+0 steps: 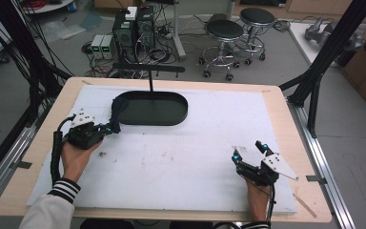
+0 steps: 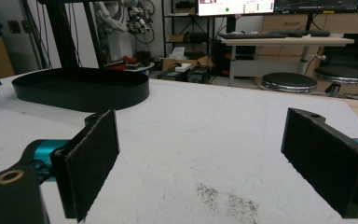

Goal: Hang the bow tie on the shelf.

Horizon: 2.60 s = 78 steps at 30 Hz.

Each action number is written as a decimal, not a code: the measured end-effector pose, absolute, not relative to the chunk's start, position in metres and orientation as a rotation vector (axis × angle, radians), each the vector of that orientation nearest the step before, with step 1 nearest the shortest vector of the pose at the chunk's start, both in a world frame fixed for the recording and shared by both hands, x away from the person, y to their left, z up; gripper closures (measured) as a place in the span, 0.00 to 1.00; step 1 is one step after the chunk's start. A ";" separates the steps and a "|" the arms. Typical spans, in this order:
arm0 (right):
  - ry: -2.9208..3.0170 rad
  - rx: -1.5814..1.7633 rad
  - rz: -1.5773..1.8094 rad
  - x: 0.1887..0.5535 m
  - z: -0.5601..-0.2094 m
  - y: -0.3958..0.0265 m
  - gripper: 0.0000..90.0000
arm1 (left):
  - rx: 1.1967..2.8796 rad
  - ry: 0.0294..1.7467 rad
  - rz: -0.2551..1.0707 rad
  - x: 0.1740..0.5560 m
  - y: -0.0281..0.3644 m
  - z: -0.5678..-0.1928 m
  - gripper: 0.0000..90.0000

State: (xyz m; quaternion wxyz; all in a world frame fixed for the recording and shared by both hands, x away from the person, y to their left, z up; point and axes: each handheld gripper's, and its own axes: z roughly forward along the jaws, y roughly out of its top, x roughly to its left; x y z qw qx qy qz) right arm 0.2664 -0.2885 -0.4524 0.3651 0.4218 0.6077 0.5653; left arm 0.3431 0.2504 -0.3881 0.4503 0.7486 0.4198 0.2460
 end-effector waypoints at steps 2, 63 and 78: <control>1.562 1.085 1.454 0.266 -0.452 -0.288 0.11 | 1.815 1.043 0.618 0.343 0.251 -0.387 0.95; 1.555 1.100 1.462 0.266 -0.453 -0.289 0.11 | 1.678 1.000 0.661 0.435 0.204 -0.298 0.96; 1.552 1.095 1.463 0.266 -0.453 -0.290 0.11 | 1.676 0.993 0.645 0.454 0.179 -0.300 0.96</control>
